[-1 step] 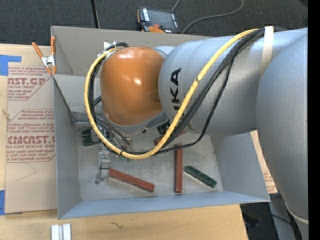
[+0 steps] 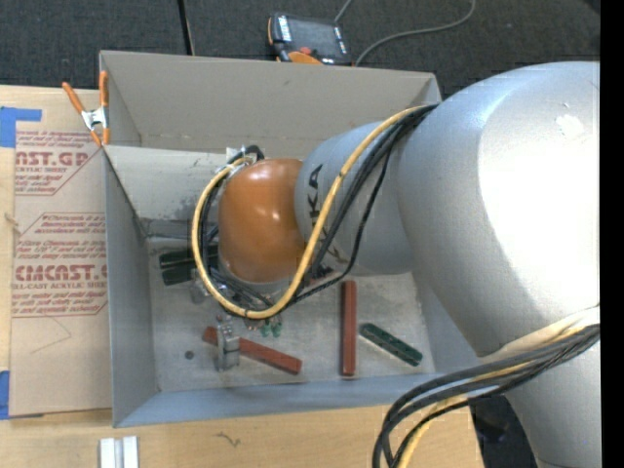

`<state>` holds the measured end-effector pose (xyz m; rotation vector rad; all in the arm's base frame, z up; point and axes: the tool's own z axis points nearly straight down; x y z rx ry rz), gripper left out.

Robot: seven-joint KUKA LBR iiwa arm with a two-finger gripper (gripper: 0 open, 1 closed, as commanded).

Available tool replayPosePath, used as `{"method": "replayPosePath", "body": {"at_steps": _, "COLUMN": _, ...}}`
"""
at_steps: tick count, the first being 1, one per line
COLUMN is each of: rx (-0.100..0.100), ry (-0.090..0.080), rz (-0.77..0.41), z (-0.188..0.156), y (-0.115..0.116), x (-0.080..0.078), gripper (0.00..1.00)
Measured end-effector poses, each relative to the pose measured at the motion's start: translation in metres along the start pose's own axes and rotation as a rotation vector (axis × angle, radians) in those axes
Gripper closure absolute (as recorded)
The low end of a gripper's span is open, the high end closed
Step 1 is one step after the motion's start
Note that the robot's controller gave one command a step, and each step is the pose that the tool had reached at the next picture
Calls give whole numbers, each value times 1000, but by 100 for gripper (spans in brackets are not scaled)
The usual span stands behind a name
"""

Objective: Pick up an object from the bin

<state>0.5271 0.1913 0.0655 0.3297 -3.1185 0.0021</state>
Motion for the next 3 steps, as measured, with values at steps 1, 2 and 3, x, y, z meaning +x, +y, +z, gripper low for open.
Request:
{"method": "replayPosePath", "body": {"at_steps": 1, "rx": 1, "ry": -1, "rz": 49, "z": -3, "y": -63, "x": 45, "gripper": 0}}
{"method": "replayPosePath", "body": {"at_steps": 2, "rx": -3, "ry": -4, "rz": 45, "z": -4, "y": -59, "x": 43, "gripper": 100}}
{"method": "replayPosePath", "body": {"at_steps": 3, "rx": -2, "ry": -16, "rz": 38, "z": -146, "y": -41, "x": 19, "gripper": 100}}
